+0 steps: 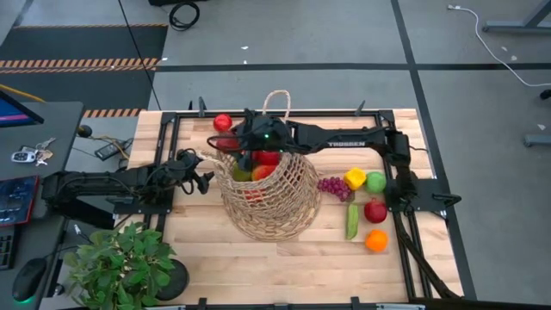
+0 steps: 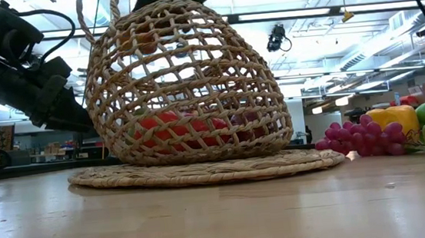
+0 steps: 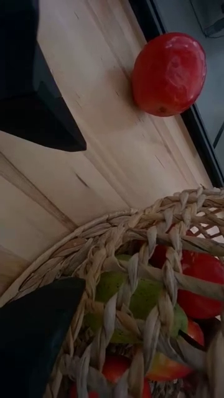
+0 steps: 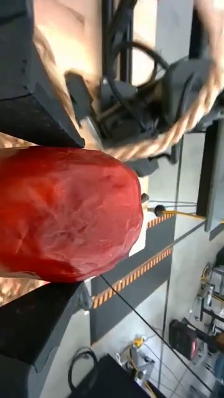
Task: Build produce basket
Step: Put the dark red apple into the basket
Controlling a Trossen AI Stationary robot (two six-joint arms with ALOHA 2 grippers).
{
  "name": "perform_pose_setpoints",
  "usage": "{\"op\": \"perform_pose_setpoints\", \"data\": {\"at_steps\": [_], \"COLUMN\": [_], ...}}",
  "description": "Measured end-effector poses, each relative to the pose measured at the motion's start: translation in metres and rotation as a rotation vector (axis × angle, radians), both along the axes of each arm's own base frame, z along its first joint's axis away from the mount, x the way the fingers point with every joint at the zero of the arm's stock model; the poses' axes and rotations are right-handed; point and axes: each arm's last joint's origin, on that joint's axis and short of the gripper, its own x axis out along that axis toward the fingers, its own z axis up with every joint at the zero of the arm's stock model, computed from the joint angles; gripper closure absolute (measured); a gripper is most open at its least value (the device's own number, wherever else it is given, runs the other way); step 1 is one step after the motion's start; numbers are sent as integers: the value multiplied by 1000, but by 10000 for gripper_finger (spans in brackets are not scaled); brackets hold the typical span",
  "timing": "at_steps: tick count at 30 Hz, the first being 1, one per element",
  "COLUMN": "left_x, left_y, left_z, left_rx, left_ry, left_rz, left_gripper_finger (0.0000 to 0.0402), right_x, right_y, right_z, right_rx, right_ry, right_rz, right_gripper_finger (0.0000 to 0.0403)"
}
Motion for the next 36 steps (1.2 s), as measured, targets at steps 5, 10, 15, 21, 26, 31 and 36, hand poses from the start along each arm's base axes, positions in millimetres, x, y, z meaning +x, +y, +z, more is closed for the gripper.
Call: {"op": "perform_pose_setpoints", "data": {"at_steps": [5, 10, 15, 21, 26, 31, 36], "left_x": [0, 0, 0, 0, 0, 0, 0], "left_y": [0, 0, 0, 0, 0, 0, 0], "left_z": [0, 0, 0, 0, 0, 0, 0], "left_rx": [0, 0, 0, 0, 0, 0, 0], "left_ry": [0, 0, 0, 0, 0, -1, 0], "left_rz": [0, 0, 0, 0, 0, 0, 0], "left_gripper_finger": [44, 44, 44, 44, 44, 44, 44], "right_x": [3, -1, -8, -14, -18, -26, -34], "right_y": [-13, -19, -16, -10, -8, -6, 1], "right_z": [-9, -18, -30, -39, -43, -50, -57], "right_rx": [-38, -39, -6, 34, 40, 9, 109], "right_ry": [31, 131, 263, 373, 434, 563, 648], "right_rz": [-9, -6, 2, 14, 22, 76, 266], "right_gripper_finger": [48, 48, 48, 48, 48, 48, 48]}}
